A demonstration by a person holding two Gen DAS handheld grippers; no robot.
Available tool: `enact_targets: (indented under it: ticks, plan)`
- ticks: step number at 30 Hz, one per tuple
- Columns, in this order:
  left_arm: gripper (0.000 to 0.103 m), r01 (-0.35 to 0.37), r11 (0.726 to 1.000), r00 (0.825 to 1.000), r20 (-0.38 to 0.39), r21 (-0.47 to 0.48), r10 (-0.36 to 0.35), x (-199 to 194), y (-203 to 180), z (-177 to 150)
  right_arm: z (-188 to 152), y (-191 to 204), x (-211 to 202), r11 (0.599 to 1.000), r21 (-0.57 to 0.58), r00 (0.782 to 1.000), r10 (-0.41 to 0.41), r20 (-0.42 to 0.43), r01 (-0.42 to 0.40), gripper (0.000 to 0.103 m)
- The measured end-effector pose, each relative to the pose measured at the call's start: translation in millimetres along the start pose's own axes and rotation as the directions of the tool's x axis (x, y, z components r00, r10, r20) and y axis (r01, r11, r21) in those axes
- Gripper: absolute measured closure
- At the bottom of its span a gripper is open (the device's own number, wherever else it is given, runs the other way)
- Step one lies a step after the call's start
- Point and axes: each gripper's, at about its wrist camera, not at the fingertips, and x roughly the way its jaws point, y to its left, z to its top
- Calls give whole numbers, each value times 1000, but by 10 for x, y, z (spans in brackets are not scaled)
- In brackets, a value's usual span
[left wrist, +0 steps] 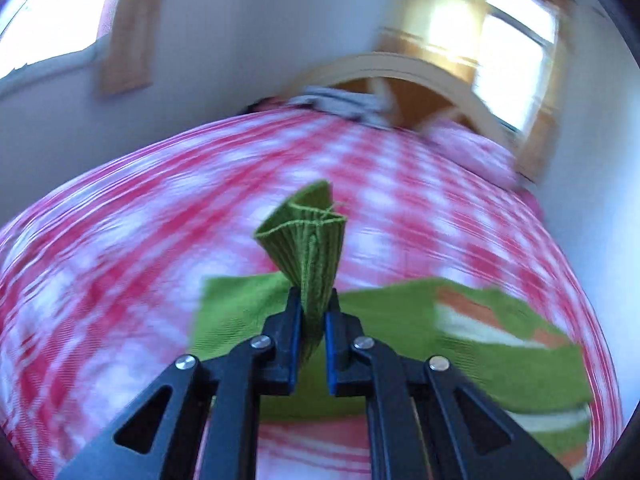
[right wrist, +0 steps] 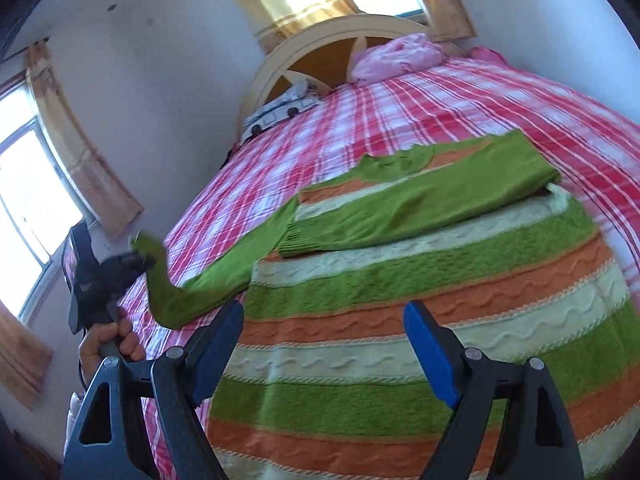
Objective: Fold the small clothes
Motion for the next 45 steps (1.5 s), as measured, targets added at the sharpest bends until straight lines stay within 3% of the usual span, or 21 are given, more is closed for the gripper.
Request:
enact_targets:
  ticks: [2,7,14,15,17,19,20,23,26,29,33,36,37,39,40,42,45]
  plan:
    - [93,58,995,998,-6,84,-58,38,-483,-86,24,-97,-29,1000,15,1000,-17,9,17,20]
    - [93,151,974,988,-60,171,-143,184,-1164,-333,67,-312,-95,997,37,998,-63,24,62,20]
    - [89,168,945,975,-188,280,-118,506,-1622,-746,92,-657,-77,988,109,993,-115,16,112,20]
    - [86,169,944,969,-220,282,-108,542,-1616,-798,99,-671,-68,987,114,993,-116,16,114,20]
    - [70,193,944,953,-279,266,-116,552,-1573,-876,136,-716,-39,986,121,993,-113,15,110,20]
    - [22,199,955,937,-327,218,-121,513,-1427,-893,189,-726,6,989,118,996,-91,10,89,20]
    - [17,193,962,936,-330,192,-122,452,-1319,-904,248,-739,41,990,117,997,-83,8,81,20]
    - [14,186,974,946,-290,131,-141,228,-968,-920,501,-746,179,993,112,999,-39,5,39,20]
    - [14,94,991,967,-245,91,-69,136,-614,-978,800,-692,437,996,88,1000,15,-17,-14,20]
    - [15,25,999,973,-230,48,-13,202,-400,-1067,1020,-538,1012,999,16,992,53,-116,-52,20]
    - [16,21,1000,989,-143,3,-21,112,-376,-1172,981,-323,1644,996,-88,978,-10,-210,-9,21]
    - [16,-15,1000,992,-125,24,18,123,-447,-1216,850,-129,1982,974,-217,965,-120,-235,68,29]
    - [16,-20,999,993,-120,33,24,118,-463,-1222,810,-42,2029,954,-281,965,-167,-202,106,31]
    - [15,-24,999,993,-117,42,28,114,-486,-1237,753,81,2053,919,-368,962,-217,-165,144,67]
    - [12,-18,999,993,-117,41,23,118,-481,-1236,755,115,2053,915,-379,963,-211,-168,135,93]
    - [11,-2,1000,993,-117,31,6,123,-455,-1234,802,136,2015,928,-358,970,-176,-170,105,97]
    - [10,16,1000,993,-116,11,-15,155,-405,-1192,1016,233,1801,920,-381,984,-143,-103,94,98]
